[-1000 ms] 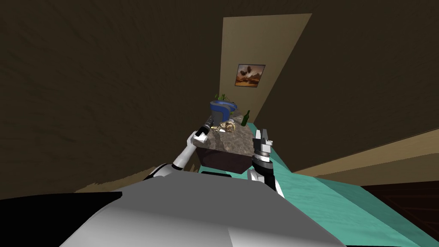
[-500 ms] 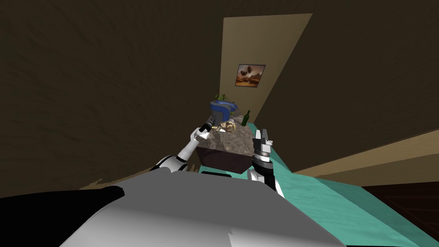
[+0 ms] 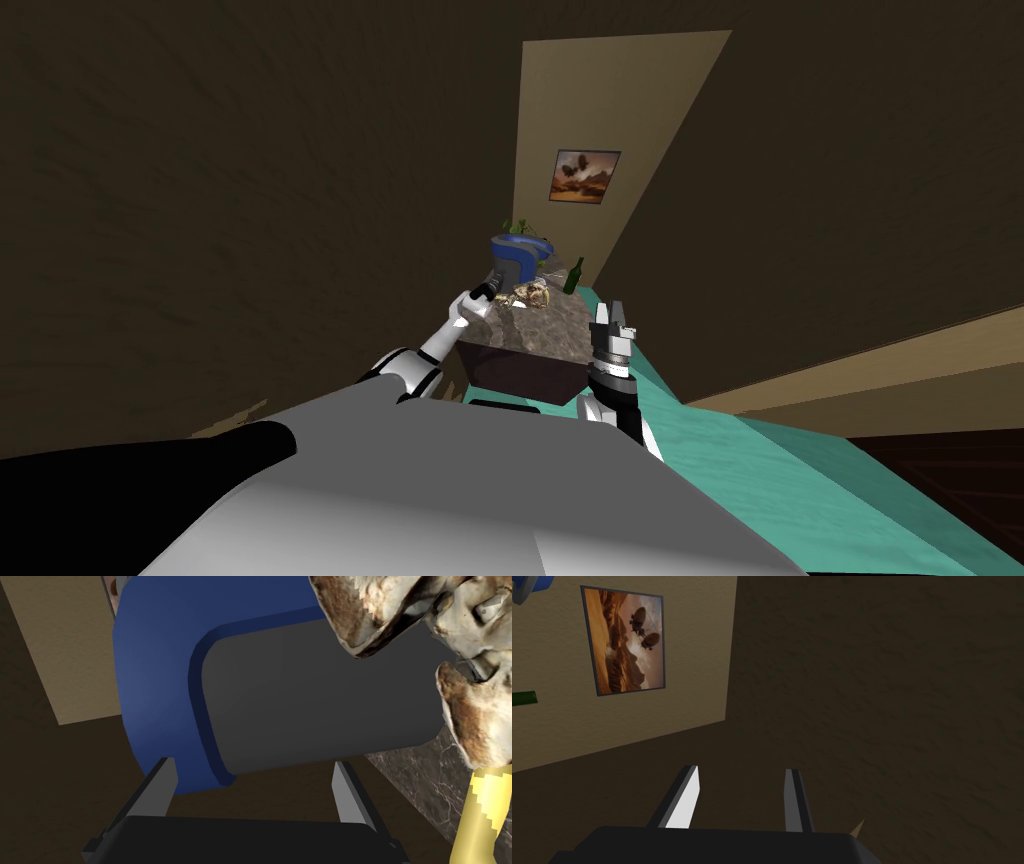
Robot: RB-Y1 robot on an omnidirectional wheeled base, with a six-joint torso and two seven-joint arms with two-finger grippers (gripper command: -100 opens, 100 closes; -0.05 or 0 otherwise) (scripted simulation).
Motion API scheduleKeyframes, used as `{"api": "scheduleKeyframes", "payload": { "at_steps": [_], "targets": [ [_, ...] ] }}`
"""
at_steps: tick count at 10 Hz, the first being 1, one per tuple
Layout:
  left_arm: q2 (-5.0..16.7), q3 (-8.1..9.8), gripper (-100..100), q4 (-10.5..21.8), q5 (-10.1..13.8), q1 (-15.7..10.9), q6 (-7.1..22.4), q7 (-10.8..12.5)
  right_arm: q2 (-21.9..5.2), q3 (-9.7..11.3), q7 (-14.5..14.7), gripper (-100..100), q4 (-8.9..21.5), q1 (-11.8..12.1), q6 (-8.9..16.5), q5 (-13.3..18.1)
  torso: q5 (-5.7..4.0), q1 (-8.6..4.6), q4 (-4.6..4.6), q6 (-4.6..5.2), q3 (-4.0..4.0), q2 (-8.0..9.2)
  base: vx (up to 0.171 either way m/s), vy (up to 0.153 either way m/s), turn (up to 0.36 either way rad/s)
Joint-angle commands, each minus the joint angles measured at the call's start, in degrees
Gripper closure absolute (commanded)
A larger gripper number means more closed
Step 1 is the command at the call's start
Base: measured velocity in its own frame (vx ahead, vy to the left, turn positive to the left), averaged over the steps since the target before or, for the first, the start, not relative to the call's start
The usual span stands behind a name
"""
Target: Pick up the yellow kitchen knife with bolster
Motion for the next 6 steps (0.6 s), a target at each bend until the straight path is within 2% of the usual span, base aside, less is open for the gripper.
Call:
{"api": "scheduleKeyframes", "payload": {
  "at_steps": [1, 2, 3, 4, 5, 6],
  "targets": [
    [0.1, 0.01, -100, 2.4, 0.2, -1.6, 1.3, 0.4, 0.0, 0.0, 0.0, 0, 0.0, 0.0, 0.0, 0.0, 0.0, 0.0, 0.0, 0.0, 0.0, 0.0, -0.002, -0.012, 0.008],
    [0.4, 0.04, -100, 4.6, 0.5, -4.1, 3.0, 1.0, 0.0, 0.0, 0.0, 0, 0.0, 0.0, 0.0, 0.0, 0.0, 0.0, 0.0, 0.0, 0.0, 0.0, -0.001, -0.016, 0.017],
    [0.4, 0.04, -100, 5.7, 0.5, -4.1, 3.0, 1.0, 0.0, 0.0, 0.0, 0, 0.0, 0.0, 0.0, 0.0, 0.0, -0.02, 0.0, 0.0, -0.01, -0.01, 0.0, -0.015, 0.006],
    [0.6, 0.13, -100, 8.2, 0.8, -6.4, 4.8, 1.6, 0.0, 0.0, 0.0, 0, 0.0, 0.0, 0.0, 0.0, 0.0, -0.01, -0.01, 0.0, -0.01, -0.01, 0.0, -0.019, 0.02],
    [0.6, 0.13, -100, 8.9, 0.8, -6.4, 4.8, 1.6, 0.0, 0.0, 0.0, 0, 0.0, 0.0, 0.0, 0.0, -0.01, -0.03, 0.0, 0.0, -0.01, -0.01, 0.002, -0.017, 0.008],
    [0.9, 0.28, -100, 10.7, 1.0, -8.6, 6.4, 2.3, 0.0, 0.0, 0.0, 0, 0.0, 0.0, 0.0, 0.0, 0.0, -0.01, -0.01, -0.01, -0.01, -0.01, 0.0, -0.025, 0.02]
  ]
}}
